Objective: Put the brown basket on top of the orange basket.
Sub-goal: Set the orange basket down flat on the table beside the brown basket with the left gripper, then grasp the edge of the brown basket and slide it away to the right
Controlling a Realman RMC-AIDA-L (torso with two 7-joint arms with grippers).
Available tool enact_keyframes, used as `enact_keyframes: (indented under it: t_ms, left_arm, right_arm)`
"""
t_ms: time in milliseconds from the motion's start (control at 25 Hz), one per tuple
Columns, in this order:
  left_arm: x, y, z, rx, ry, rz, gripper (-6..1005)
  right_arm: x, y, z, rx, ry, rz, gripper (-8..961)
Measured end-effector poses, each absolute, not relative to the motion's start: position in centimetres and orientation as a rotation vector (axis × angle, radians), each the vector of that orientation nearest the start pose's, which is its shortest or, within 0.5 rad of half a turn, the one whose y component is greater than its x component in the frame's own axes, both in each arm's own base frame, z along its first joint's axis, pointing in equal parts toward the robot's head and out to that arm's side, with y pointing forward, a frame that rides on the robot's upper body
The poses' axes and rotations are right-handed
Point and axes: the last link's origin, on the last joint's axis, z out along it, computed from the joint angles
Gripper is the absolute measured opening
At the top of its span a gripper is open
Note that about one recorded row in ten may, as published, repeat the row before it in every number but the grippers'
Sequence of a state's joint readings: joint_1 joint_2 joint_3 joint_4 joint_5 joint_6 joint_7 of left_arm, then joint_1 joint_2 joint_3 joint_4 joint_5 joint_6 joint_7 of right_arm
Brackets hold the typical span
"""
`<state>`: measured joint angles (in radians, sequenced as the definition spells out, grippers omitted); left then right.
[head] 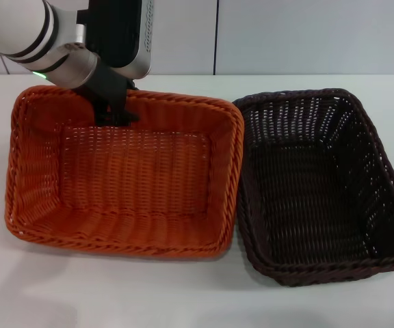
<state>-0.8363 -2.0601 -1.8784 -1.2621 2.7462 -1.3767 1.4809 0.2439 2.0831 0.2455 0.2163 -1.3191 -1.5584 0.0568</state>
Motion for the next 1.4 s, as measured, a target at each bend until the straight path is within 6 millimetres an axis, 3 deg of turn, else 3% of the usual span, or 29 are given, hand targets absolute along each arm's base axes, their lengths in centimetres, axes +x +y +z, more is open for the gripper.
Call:
enact_keyframes:
  t_ms: [640, 880, 1080, 1120, 1400]
  left_arm:
    - [-13.2, 43.4, 2.1, -2.478, 0.479, 0.811, 767]
    - [-13.1, 43.5, 2.5, -2.451, 0.477, 0.797, 767]
    - [-12.2, 43.6, 4.0, -2.359, 0.48, 0.709, 768]
    - [-11.8, 44.1, 5.2, -2.246, 0.45, 0.6, 768]
    - [-12.4, 44.3, 8.9, -1.89, 0.317, 0.265, 768]
  right_arm:
    - [37.7, 23.6, 3.1, -1.087, 0.541, 0.687, 812]
    - [37.8, 23.6, 3.2, -1.089, 0.543, 0.678, 813]
    - [37.8, 23.6, 3.2, -1.09, 0.541, 0.677, 813]
    - [37.9, 23.6, 3.3, -1.089, 0.54, 0.676, 813]
    - [37.8, 23.7, 3.4, -1.085, 0.529, 0.678, 813]
